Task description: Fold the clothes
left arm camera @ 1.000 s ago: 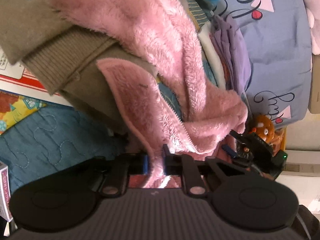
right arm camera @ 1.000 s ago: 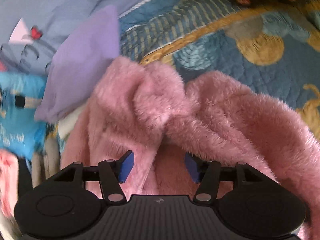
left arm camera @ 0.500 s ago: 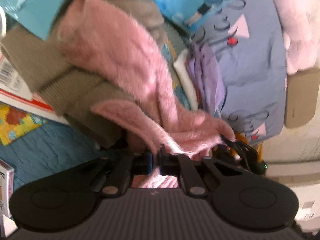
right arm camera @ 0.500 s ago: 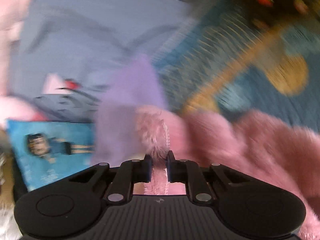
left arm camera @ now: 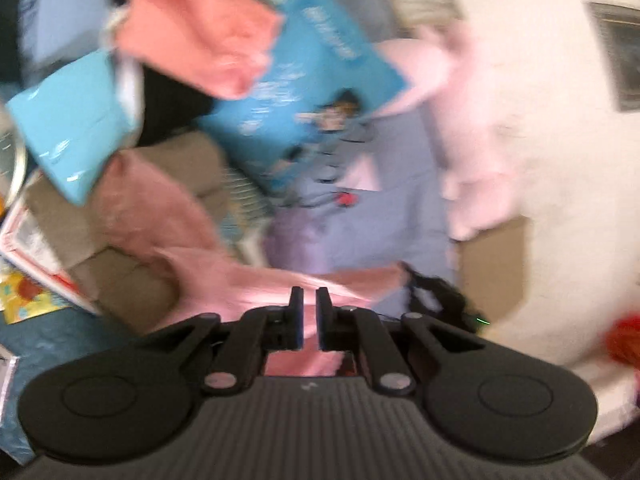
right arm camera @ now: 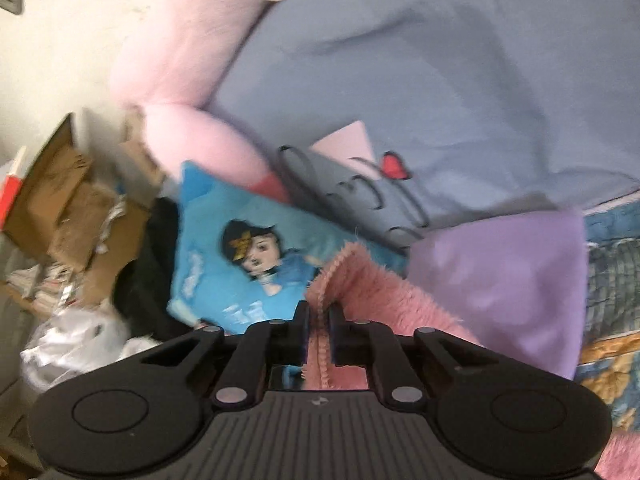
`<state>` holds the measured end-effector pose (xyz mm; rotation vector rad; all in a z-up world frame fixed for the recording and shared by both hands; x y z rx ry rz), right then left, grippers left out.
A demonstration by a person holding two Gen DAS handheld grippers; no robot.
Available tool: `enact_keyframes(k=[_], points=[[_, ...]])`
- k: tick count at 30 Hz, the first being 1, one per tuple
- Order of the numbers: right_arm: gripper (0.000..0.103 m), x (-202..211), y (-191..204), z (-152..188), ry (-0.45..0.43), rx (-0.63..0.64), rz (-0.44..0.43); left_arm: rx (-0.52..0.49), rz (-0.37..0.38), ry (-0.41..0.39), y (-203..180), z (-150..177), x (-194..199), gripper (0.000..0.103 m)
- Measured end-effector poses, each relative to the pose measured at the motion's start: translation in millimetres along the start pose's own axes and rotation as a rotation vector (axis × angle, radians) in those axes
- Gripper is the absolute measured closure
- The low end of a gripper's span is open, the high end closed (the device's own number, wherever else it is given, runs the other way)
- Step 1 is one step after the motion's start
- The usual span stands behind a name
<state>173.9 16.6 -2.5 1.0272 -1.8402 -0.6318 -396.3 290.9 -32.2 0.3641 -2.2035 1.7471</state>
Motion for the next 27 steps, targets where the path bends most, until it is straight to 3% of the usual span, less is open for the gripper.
enact_keyframes(k=[2,4,6,8,11,12,16,21,25,27], points=[[0.094,9,-13,3,-0.001,-0.003,0.052,-0.080,-0.022,0.094,-14,9,0,0.097],[0.094,19,-45,9,-0.009,-0.061,0.242,-0.155,-0.082,0.211,-18,25,-10,0.097],[0.094,30,-82,18,-0.013,-0.153,0.413,-0.166,-0.150,0.292,-6,42,-32,0.093],[0.090,41,-107,30,-0.023,-0.221,0.527,-0.189,-0.233,0.345,6,55,-59,0.083],[0.085,51,-116,47,-0.034,-0.248,0.556,-0.298,-0.371,0.326,14,60,-100,0.073],[0.083,52,-116,51,-0.035,-0.244,0.558,-0.310,-0.382,0.303,15,56,-112,0.069],[0.075,55,-117,57,-0.037,-0.252,0.534,-0.344,-0.389,0.216,14,34,-150,0.037],[0.073,50,-109,57,-0.025,-0.224,0.486,-0.392,-0.428,0.183,21,7,-183,0.026],[0.073,46,-106,56,-0.023,-0.219,0.464,-0.323,-0.451,0.177,38,-8,-210,0.023],[0.073,45,-107,55,-0.022,-0.220,0.464,-0.306,-0.467,0.214,45,-12,-228,0.018]])
Point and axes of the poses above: each gripper's, at about its wrist camera, not at the fingertips, and x roughly against the way its jaws point, y to its left, z to its underside, the point moved 1 cm from there along -x, roughly the way its jaws point, and after that the axes turned 3 degrees about -z, right-handed, at the moved point
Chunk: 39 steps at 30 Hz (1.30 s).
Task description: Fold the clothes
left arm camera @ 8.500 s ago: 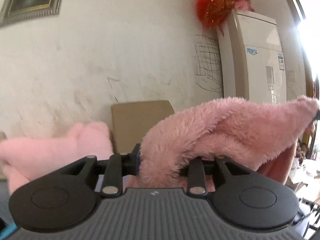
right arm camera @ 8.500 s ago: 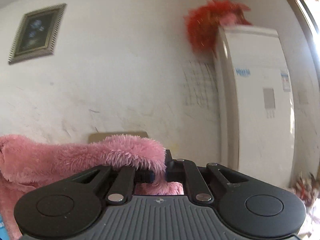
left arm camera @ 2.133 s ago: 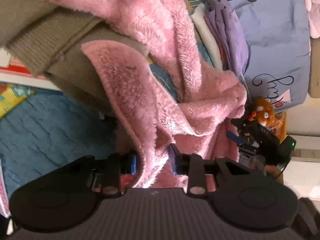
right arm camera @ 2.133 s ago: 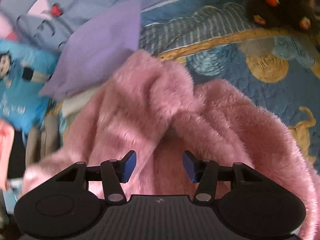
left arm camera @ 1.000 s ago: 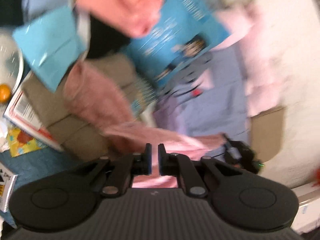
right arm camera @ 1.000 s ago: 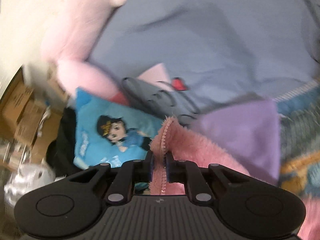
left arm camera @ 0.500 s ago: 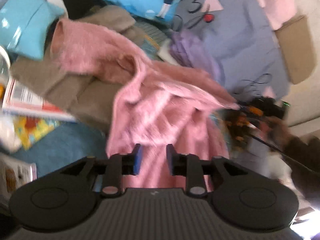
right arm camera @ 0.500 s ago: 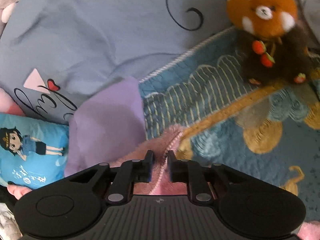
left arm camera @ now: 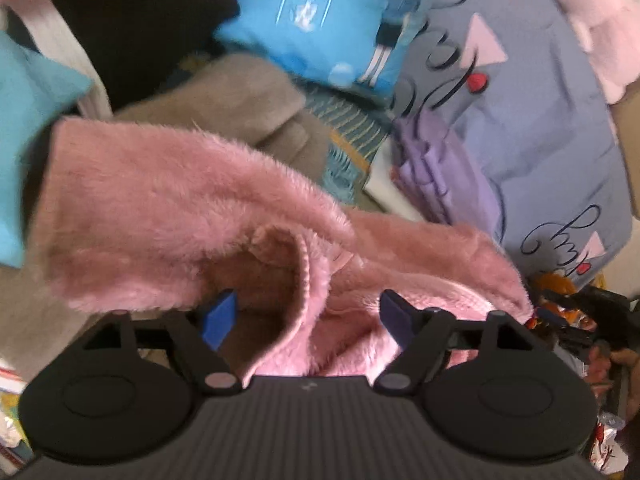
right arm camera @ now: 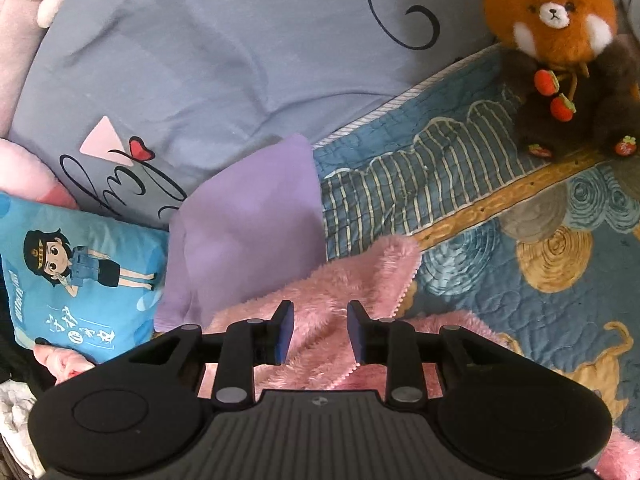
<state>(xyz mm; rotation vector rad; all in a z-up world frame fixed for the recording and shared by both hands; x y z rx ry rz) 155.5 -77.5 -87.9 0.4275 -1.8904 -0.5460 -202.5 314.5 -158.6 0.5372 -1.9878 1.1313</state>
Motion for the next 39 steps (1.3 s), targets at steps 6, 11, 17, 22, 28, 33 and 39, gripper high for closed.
enact_keyframes(k=[6,11,17,22,28,33,39], points=[[0.073,-5,-1,-2,0.012,-0.001,0.004,-0.072,-0.145,0.086,-15,-4,-35,0.002],[0.073,-10,-4,-3,0.019,-0.007,0.006,0.030,-0.309,0.128,-11,-5,-37,0.000],[0.073,-15,-7,0,0.032,-0.017,0.005,-0.035,-0.458,0.168,-25,-9,-37,0.000],[0.073,-15,-10,0,0.032,-0.022,0.004,-0.124,-0.522,0.070,-37,-13,-28,0.010],[0.073,-14,-13,-1,0.028,-0.029,0.004,-0.074,-0.347,0.144,-26,-16,-29,0.100],[0.073,-12,-15,-2,0.025,-0.030,0.003,-0.108,-0.220,0.117,-43,-12,-13,0.100],[0.075,-6,-20,0,0.020,-0.038,-0.007,-0.203,-0.073,0.136,-72,-11,-5,0.100]])
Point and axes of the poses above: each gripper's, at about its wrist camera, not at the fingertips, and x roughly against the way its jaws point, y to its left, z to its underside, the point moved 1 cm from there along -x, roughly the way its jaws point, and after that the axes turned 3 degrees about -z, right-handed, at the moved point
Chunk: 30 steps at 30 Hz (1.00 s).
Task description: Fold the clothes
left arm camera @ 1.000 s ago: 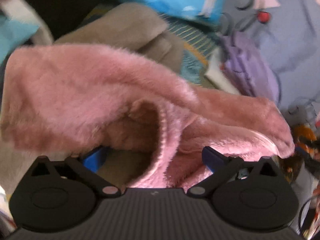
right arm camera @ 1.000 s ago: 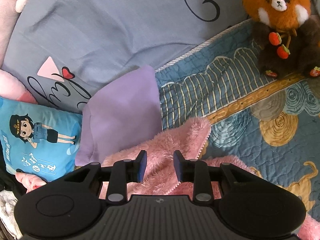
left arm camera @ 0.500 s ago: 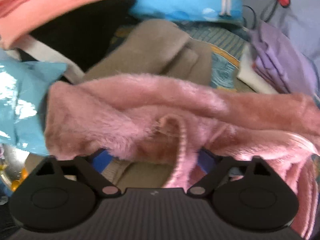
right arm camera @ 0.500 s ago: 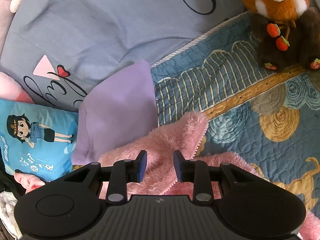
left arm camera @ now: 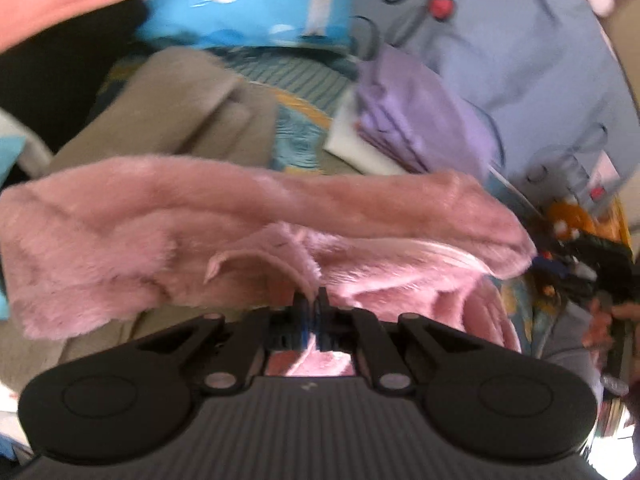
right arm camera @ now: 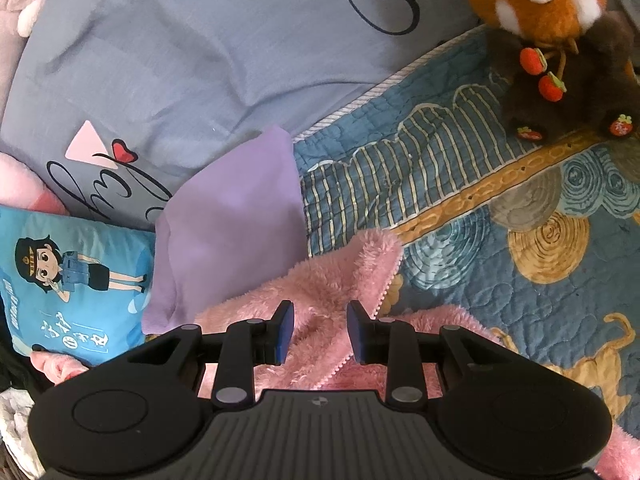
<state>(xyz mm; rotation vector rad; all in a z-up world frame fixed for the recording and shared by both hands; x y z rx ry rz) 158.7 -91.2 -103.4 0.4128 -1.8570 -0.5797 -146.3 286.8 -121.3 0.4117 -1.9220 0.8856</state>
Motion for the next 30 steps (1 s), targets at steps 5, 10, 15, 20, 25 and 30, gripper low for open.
enact_keyframes(k=[5,10,15,20,25,30], points=[[0.098,2,-7,-2,0.030,-0.016,-0.007,-0.107,0.110,-0.012,-27,15,37,0.100],[0.088,10,-28,2,0.033,-0.158,-0.057,-0.269,0.167,0.036,-53,54,78,0.100],[0.047,6,-50,13,0.036,-0.336,-0.067,-0.401,0.216,0.159,-71,99,94,0.100],[0.045,-22,-66,10,0.015,-0.375,0.025,-0.455,0.250,0.228,-79,130,104,0.100],[0.055,-57,-64,18,0.074,-0.312,0.061,-0.466,0.236,0.244,-75,143,114,0.100],[0.103,-41,-28,20,0.010,-0.141,0.004,-0.516,0.192,0.274,-67,156,125,0.100]])
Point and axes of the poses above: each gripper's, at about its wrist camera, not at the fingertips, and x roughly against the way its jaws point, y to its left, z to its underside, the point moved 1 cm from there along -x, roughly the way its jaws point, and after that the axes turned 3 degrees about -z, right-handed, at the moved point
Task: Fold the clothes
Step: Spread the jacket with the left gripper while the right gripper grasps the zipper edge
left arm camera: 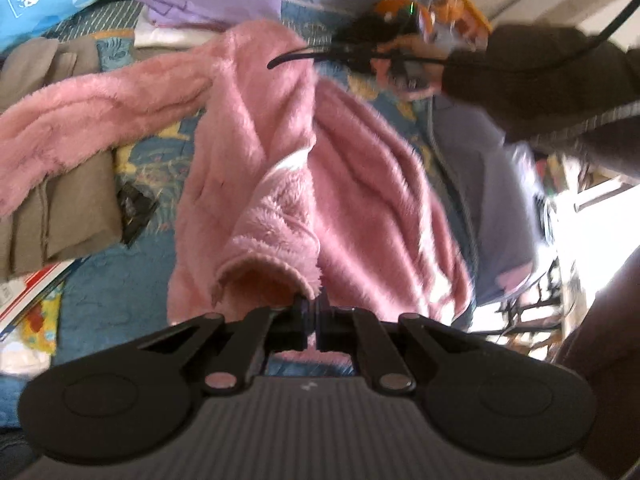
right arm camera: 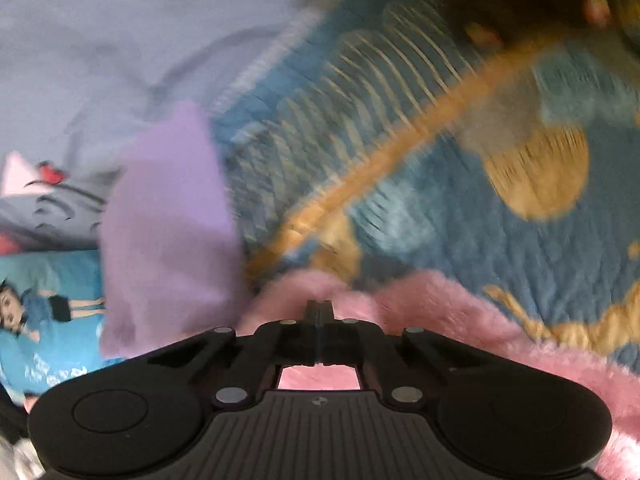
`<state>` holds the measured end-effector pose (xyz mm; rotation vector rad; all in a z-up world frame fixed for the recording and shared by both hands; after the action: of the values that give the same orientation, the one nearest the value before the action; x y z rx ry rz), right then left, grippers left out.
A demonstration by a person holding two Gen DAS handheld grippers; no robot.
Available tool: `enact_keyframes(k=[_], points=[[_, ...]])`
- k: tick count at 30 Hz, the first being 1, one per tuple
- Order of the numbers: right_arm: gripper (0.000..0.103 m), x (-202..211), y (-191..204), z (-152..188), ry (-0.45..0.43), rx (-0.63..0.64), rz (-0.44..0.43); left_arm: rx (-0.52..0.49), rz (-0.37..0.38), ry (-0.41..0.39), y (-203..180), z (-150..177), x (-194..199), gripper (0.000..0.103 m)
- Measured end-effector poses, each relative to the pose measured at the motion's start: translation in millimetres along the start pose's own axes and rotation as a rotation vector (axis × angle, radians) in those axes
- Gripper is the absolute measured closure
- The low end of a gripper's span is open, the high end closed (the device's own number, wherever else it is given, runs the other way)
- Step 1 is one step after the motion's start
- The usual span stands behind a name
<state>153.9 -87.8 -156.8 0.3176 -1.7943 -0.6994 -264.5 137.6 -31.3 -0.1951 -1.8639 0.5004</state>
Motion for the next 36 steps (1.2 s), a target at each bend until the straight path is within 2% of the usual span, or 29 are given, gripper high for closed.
enact_keyframes(k=[2,4,5,8,10,11,13,14,15,16,17,19,21,24,25,26,28,29,30,34,36], points=[[0.103,24,22,-5,-0.065,0.052,-0.094,-0.063,-0.040,0.039,-4,7,-13,0.100],[0.103,52,42,-14,-0.162,0.134,-0.138,-0.126,-0.080,0.079,-7,14,-26,0.100],[0.103,57,46,-18,-0.166,0.147,-0.147,-0.158,-0.100,0.099,-9,18,-32,0.100],[0.103,60,46,-28,-0.097,0.136,-0.165,-0.330,-0.177,0.166,-33,34,-70,0.100],[0.098,62,46,-34,-0.050,0.129,-0.176,-0.466,-0.227,0.198,-54,48,-95,0.100],[0.093,61,48,-27,-0.004,0.159,-0.184,-0.534,-0.252,0.214,-64,55,-107,0.100],[0.087,57,55,3,0.118,0.267,-0.186,-0.630,-0.273,0.229,-81,65,-123,0.100],[0.081,54,57,25,0.185,0.326,-0.165,-0.659,-0.270,0.229,-87,69,-127,0.100],[0.067,51,55,48,0.254,0.373,-0.140,-0.688,-0.267,0.228,-94,73,-131,0.100],[0.062,48,50,71,0.316,0.409,-0.107,-0.717,-0.264,0.228,-101,77,-135,0.100],[0.057,45,43,94,0.367,0.435,-0.073,-0.745,-0.260,0.228,-107,80,-139,0.100],[0.055,40,24,139,0.459,0.456,-0.003,-0.748,-0.236,0.223,-113,77,-137,0.100],[0.055,38,4,171,0.501,0.413,0.031,-0.772,-0.237,0.223,-118,75,-136,0.100],[0.052,35,-28,202,0.505,0.259,0.037,-0.799,-0.241,0.234,-118,74,-136,0.099],[0.052,33,-36,208,0.493,0.201,0.034,-0.801,-0.243,0.239,-118,74,-136,0.099],[0.057,31,-43,211,0.484,0.152,0.021,-0.802,-0.244,0.243,-117,74,-137,0.099],[0.091,32,-50,212,0.460,0.087,-0.013,-0.808,-0.249,0.252,-115,76,-138,0.099],[0.097,36,-50,210,0.438,0.077,-0.030,-0.813,-0.252,0.257,-114,77,-140,0.099],[0.098,40,-51,208,0.416,0.067,-0.047,-0.819,-0.256,0.260,-114,78,-139,0.099],[0.098,82,-43,193,0.324,0.203,-0.069,-0.852,-0.285,0.254,-109,81,-132,0.099],[0.098,99,-47,182,0.273,0.253,-0.044,-0.848,-0.294,0.254,-104,80,-127,0.099]])
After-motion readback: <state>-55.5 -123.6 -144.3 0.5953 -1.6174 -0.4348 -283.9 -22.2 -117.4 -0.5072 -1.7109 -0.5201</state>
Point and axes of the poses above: each gripper's, at about its wrist camera, not at the fingertips, and x roughly against the way its jaws point, y to its left, z to its underside, the point moved 1 cm from there along -x, roughly the way its jaws point, and after that the axes turned 3 degrees about -z, right-handed, at the moved point
